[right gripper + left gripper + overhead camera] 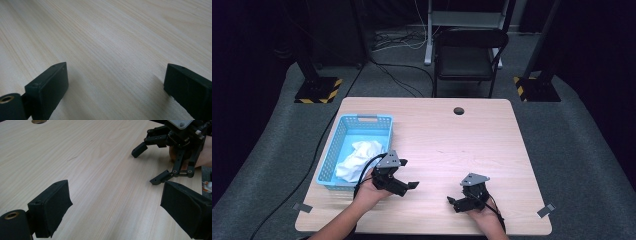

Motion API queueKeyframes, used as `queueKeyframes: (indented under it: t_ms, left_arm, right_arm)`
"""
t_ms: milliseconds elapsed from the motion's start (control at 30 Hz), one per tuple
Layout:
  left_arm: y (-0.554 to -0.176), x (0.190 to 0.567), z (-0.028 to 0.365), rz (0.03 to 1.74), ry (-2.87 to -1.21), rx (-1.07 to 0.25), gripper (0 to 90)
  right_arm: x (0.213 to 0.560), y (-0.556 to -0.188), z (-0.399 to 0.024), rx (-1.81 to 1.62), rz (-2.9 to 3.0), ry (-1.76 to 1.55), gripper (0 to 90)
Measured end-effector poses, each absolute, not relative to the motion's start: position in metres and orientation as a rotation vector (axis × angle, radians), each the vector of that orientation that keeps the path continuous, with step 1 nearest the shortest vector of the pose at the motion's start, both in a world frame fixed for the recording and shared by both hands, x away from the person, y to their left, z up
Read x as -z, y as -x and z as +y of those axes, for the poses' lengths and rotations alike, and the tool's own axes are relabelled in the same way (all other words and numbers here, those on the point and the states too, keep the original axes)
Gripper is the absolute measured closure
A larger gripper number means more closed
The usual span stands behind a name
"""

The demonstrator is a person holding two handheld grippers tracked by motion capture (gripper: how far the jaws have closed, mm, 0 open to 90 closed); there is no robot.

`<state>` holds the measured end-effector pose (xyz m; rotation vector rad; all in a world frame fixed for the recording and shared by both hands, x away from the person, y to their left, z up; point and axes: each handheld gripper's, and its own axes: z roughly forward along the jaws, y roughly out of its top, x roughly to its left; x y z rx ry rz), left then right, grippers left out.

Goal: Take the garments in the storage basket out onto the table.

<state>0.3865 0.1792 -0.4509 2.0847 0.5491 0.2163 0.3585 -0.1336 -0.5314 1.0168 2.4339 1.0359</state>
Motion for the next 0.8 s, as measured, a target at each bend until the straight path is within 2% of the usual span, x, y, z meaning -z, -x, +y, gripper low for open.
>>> queueKeyframes:
  t_ms: [800]
  left_arm:
    - [-0.392, 0.444, 0.192, 0.588, -2.065, -0.231, 8.1]
  right_arm:
    - [0.531, -0.358, -0.134, -1.036, 2.434, -1.017, 5.0]
